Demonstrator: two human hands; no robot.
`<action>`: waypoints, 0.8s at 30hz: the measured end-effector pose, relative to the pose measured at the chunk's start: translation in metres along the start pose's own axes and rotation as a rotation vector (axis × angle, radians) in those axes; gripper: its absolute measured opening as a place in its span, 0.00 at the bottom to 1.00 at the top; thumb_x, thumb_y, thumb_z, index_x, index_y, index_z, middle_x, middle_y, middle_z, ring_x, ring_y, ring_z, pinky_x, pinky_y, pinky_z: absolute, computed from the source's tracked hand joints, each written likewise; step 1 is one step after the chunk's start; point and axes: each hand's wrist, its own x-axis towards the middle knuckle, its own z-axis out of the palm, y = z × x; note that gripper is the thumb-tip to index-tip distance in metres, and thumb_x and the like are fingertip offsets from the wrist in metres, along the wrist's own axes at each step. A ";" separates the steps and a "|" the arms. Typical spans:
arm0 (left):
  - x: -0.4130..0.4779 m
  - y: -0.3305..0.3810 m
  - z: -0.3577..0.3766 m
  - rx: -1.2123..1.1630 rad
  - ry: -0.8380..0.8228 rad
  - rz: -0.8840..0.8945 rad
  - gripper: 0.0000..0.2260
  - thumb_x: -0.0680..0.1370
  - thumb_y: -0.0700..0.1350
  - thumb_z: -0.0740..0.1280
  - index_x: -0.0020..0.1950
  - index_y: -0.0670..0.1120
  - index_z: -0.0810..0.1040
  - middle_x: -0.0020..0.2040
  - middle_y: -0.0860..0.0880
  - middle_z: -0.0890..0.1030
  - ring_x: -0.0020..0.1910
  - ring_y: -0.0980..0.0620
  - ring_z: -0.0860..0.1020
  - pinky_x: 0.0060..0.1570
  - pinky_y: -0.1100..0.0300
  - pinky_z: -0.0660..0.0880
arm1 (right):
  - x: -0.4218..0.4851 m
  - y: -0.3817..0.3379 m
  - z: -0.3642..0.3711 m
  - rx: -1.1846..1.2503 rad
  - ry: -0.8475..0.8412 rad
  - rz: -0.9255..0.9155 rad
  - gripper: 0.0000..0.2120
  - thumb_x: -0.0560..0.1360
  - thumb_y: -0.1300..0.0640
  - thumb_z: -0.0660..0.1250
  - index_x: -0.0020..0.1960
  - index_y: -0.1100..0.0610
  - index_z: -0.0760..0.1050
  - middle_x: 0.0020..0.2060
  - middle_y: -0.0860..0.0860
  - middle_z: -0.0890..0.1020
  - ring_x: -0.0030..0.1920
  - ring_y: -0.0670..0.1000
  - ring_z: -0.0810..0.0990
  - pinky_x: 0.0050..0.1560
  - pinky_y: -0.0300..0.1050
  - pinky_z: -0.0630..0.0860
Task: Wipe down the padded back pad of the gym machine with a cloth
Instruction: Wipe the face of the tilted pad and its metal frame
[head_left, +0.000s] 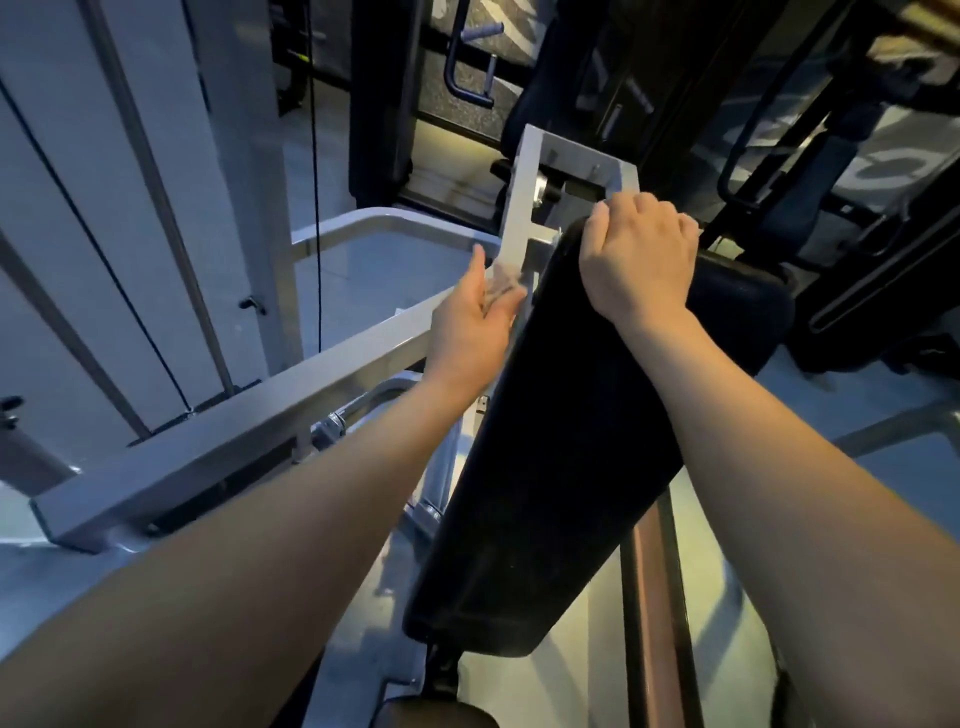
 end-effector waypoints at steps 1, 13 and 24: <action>0.013 0.012 -0.003 0.017 0.001 0.032 0.20 0.83 0.51 0.65 0.74 0.50 0.71 0.57 0.58 0.79 0.54 0.60 0.78 0.57 0.64 0.75 | 0.002 -0.003 0.002 -0.016 -0.013 0.002 0.20 0.83 0.49 0.50 0.53 0.56 0.78 0.51 0.56 0.82 0.54 0.61 0.78 0.55 0.54 0.66; 0.045 -0.025 0.031 -0.102 -0.161 0.302 0.20 0.83 0.45 0.63 0.75 0.49 0.70 0.73 0.54 0.72 0.73 0.58 0.69 0.73 0.62 0.65 | 0.001 -0.002 0.028 -0.189 0.138 0.049 0.23 0.82 0.48 0.49 0.53 0.51 0.83 0.47 0.51 0.86 0.47 0.57 0.82 0.48 0.52 0.71; -0.019 -0.094 0.010 -0.053 -0.088 0.000 0.15 0.79 0.33 0.64 0.61 0.45 0.83 0.55 0.55 0.84 0.56 0.59 0.81 0.56 0.77 0.70 | -0.001 -0.007 0.030 -0.088 0.206 0.084 0.20 0.81 0.49 0.53 0.52 0.52 0.84 0.44 0.50 0.86 0.44 0.56 0.81 0.49 0.50 0.70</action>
